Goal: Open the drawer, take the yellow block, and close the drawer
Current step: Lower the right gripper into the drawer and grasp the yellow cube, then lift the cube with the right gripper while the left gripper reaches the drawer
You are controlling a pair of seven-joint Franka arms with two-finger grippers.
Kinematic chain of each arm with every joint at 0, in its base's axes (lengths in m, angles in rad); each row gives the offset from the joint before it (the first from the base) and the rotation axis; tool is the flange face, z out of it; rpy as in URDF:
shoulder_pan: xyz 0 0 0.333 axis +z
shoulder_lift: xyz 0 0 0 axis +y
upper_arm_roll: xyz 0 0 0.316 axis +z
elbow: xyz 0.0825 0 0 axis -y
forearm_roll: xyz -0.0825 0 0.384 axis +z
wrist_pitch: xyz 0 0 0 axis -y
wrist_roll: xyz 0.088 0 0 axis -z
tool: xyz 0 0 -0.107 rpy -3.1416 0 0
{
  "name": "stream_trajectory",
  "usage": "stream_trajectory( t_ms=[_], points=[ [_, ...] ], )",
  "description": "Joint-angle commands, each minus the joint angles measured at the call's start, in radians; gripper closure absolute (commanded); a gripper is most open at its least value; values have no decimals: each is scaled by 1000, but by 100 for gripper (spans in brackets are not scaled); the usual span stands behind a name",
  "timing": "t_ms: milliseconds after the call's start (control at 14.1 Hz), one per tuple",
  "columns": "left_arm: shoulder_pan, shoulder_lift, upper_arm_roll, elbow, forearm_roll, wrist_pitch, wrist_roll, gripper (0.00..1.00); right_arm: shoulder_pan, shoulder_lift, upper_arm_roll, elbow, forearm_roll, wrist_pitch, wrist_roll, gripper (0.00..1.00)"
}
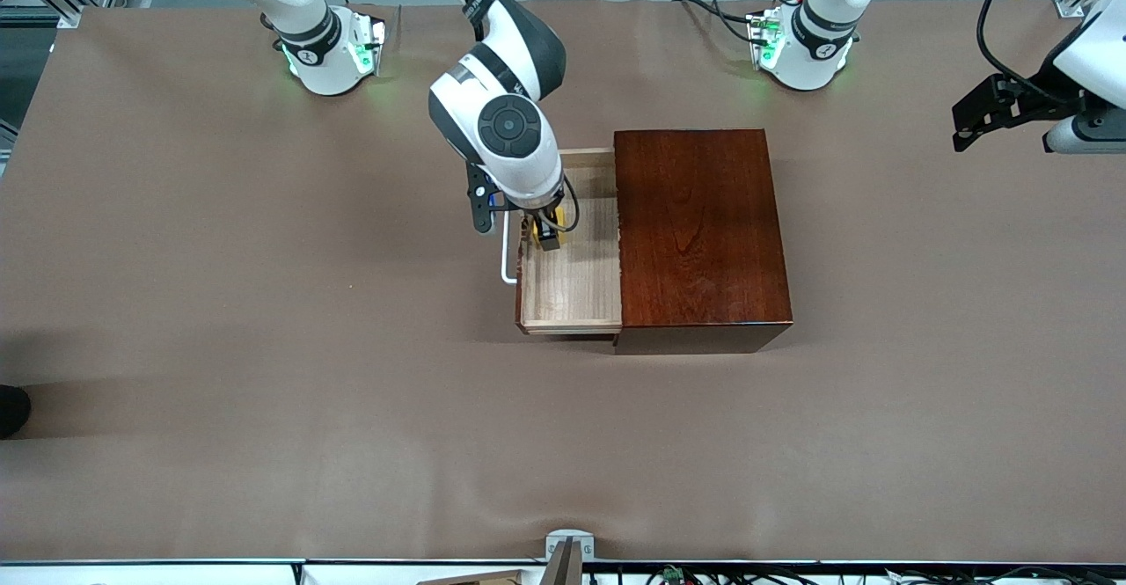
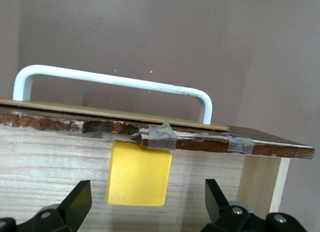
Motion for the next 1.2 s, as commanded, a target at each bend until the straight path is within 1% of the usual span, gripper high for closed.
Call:
stream_trajectory(
  t_ms=[0, 354, 495, 566, 637, 707, 849, 920, 990, 1132],
  points=[
    [9, -13, -9, -5, -11, 3, 8, 0, 24, 20, -13, 5, -21, 25, 23, 0],
    [12, -6, -7, -6, -11, 3, 9, 0, 31, 32, -13, 0, -69, 36, 34, 0],
    [12, -6, -7, -11, -11, 3, 9, 0, 38, 34, -13, -18, -72, 70, 57, 0],
    [12, -5, -7, -11, -11, 3, 9, 0, 41, 34, -13, -30, -72, 79, 57, 5],
    [10, -3, -7, -12, -11, 3, 9, 0, 41, 34, -13, -33, -72, 79, 57, 22],
    [9, -3, -9, -15, -11, 3, 9, 0, 42, 34, -13, -33, -72, 78, 57, 46],
    [6, -3, -9, -16, -11, 3, 9, 0, 41, 29, -13, -32, -73, 71, 57, 69],
    [4, -3, -9, -16, -11, 3, 9, 0, 38, 22, -13, -29, -73, 68, 56, 83],
    [4, -3, -9, -16, -11, 3, 9, 0, 38, 11, -13, -20, -73, 67, 55, 100],
    [4, -3, -21, -16, -11, -1, 6, 0, 27, 2, -13, 8, -73, 49, 57, 100]
  ],
)
